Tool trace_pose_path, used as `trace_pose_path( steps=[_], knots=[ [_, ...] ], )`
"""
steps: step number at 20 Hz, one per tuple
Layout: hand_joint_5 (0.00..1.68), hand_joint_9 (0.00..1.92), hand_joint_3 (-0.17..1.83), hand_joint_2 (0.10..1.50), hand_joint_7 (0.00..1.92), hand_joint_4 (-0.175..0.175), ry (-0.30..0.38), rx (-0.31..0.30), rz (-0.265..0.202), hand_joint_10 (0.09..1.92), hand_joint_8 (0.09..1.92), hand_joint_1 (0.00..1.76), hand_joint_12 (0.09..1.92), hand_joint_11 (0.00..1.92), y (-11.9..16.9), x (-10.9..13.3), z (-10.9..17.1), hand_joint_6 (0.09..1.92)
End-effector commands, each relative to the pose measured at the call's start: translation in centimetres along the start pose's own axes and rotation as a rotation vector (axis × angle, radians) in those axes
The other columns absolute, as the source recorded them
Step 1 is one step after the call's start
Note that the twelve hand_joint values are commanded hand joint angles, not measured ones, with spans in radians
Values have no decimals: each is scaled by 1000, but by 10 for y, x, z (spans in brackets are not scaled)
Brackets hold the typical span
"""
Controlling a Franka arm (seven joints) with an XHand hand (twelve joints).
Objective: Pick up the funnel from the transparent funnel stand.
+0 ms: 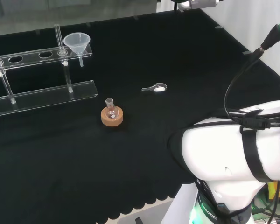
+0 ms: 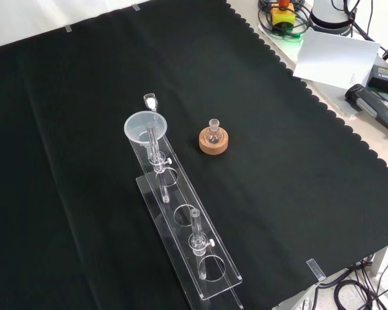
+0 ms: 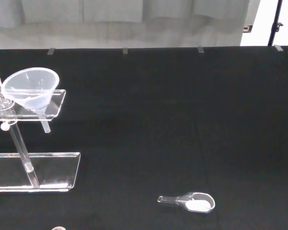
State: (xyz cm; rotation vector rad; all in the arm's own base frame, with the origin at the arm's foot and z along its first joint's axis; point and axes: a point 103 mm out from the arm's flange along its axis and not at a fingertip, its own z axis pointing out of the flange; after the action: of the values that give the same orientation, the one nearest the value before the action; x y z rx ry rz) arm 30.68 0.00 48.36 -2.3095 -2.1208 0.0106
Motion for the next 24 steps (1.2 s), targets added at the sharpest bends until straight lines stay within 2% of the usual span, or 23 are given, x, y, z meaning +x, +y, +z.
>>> trace_pose_path(
  steps=[1,3,6,8,10,12,13,14,20,21,24],
  knots=[
    [15,53,127,580,49,13,-8,-11,13,253,230,279,1141,0,1,-2,1,87],
    [3,12,101,582,12,12,-9,-8,31,147,144,252,1105,0,2,-1,2,87],
    [0,0,63,596,13,10,-13,-44,18,188,157,249,1105,0,0,-4,1,87],
    [0,0,50,601,11,9,-3,-48,20,208,177,252,1119,0,1,-5,0,87],
    [0,0,40,604,3,5,-12,-40,11,143,163,256,1125,0,6,0,-1,87],
    [0,0,27,607,0,20,-20,-40,-7,87,87,280,442,0,13,5,-3,87],
    [0,0,23,605,0,29,-26,-43,-17,87,87,293,229,0,16,9,-3,87],
    [0,0,20,603,0,35,-26,-47,-26,87,87,303,112,0,20,13,-3,87],
    [0,0,14,599,0,48,-5,-35,-61,87,87,343,87,0,44,37,9,87],
    [0,0,14,599,0,46,-5,-23,-70,87,87,345,87,0,48,43,12,87],
    [0,0,28,632,0,37,-55,72,-108,87,87,430,87,0,59,66,23,87]
  ],
)
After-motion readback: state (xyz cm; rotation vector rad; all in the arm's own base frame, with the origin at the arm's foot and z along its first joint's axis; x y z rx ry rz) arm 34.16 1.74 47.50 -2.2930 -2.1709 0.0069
